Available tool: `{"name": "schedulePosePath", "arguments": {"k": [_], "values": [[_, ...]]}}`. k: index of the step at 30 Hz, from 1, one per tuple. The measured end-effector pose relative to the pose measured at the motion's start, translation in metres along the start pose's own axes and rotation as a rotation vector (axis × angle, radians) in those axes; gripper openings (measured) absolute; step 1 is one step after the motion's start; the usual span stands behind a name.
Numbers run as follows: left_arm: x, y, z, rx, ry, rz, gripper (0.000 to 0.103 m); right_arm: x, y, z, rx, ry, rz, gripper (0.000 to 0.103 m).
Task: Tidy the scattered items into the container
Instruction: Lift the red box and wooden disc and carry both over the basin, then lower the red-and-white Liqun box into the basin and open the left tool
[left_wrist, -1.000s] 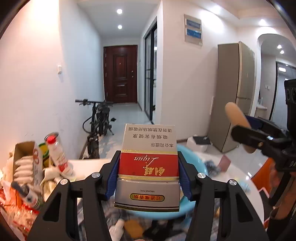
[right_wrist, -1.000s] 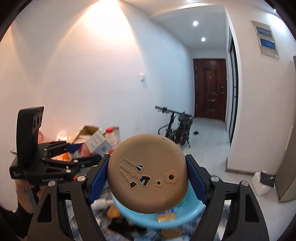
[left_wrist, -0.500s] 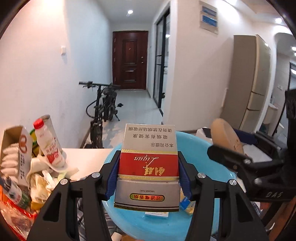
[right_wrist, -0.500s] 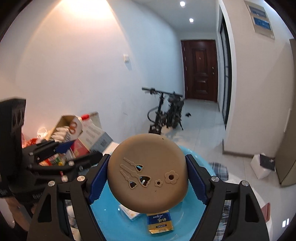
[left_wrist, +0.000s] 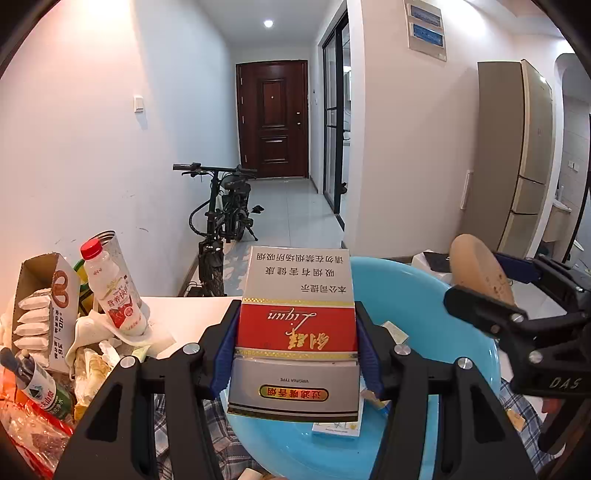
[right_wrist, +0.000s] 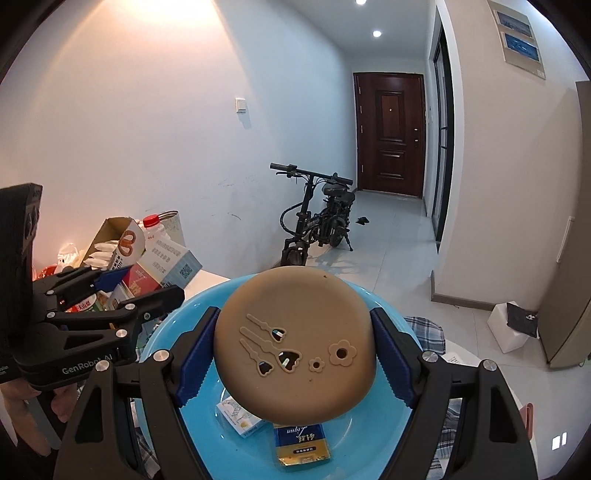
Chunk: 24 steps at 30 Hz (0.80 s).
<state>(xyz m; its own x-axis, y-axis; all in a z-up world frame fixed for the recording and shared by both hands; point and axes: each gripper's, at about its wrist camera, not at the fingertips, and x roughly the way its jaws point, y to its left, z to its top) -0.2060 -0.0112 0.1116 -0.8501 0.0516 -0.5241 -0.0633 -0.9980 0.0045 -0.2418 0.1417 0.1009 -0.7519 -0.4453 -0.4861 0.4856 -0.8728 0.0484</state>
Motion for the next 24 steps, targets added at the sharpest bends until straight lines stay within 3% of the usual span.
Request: {"name": "schedulePosePath", "arguments": {"k": [24], "values": [[0.002, 0.0, 0.0, 0.003, 0.008, -0.017, 0.055, -0.012, 0.01, 0.004, -0.022, -0.017, 0.015, 0.082]]}}
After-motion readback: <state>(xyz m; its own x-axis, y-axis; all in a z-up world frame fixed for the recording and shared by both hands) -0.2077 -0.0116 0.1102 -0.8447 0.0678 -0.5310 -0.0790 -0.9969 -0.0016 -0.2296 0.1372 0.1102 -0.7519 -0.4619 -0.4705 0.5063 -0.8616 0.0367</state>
